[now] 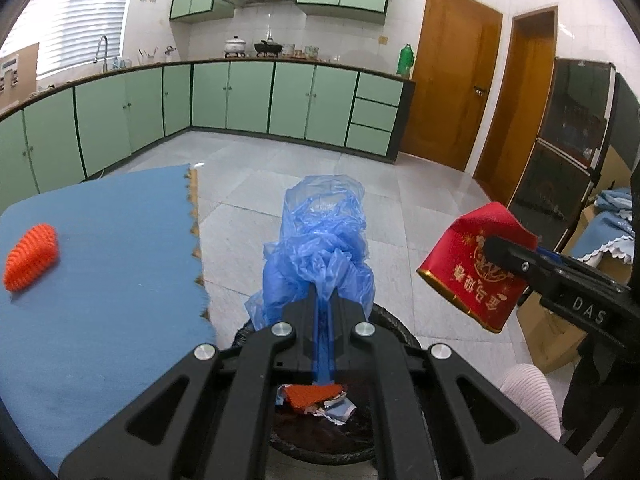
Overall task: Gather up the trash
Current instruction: 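Carry the blue bag and red cup over the bin with both tools, then open both tools over the bin to drop the bag and cup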
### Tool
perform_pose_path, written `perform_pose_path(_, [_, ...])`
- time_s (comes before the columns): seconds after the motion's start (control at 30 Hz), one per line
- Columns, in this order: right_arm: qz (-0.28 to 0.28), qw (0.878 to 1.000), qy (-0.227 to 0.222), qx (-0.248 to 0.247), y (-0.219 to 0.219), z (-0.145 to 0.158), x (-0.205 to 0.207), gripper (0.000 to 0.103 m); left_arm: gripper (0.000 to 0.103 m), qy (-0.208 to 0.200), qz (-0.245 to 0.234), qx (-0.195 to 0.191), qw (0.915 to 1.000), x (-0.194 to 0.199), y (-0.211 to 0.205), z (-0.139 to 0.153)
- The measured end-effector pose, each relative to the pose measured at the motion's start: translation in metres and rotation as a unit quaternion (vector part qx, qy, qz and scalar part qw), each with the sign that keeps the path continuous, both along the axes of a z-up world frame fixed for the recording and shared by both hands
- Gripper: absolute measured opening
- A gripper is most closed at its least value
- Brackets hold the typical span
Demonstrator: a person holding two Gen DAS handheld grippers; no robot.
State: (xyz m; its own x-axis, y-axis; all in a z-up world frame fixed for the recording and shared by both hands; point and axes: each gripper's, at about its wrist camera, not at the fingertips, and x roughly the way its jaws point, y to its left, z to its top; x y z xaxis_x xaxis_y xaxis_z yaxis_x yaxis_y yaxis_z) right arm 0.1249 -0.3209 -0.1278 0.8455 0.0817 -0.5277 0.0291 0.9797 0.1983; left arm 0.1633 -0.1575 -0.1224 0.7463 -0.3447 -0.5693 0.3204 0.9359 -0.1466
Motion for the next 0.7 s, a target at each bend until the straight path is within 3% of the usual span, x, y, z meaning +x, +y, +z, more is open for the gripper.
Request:
perform_pose_path(0.4, [-0.007,1.0,0.027,0.008,-0.013,-0.02,0.023,0.045,0.002,0.019,-0.009,0.013,0.9997,0.026,-0.022,-0.02])
perform_pose_path(0.53, [-0.003,0.999,0.051,0.009,-0.014,-0.033,0.036,0.048,0.006,0.042,-0.015,0.014,0.9989,0.036,-0.025,-0.028])
perform_pose_path(0.57, [-0.003,0.998,0.059,0.013,-0.016,-0.037,0.039,0.051,0.011,0.052,-0.016,0.012,0.9985,0.04,-0.026,-0.032])
perform_pose_path(0.67, [-0.012,0.997,0.076,0.03,-0.023,-0.049,0.046,0.065,0.038,0.063,-0.009,0.008,0.9979,0.047,-0.026,-0.036])
perform_pose_path(0.7, [-0.018,0.996,0.08,0.034,-0.026,-0.051,0.047,0.068,0.039,0.066,-0.006,0.006,0.9978,0.049,-0.024,-0.037])
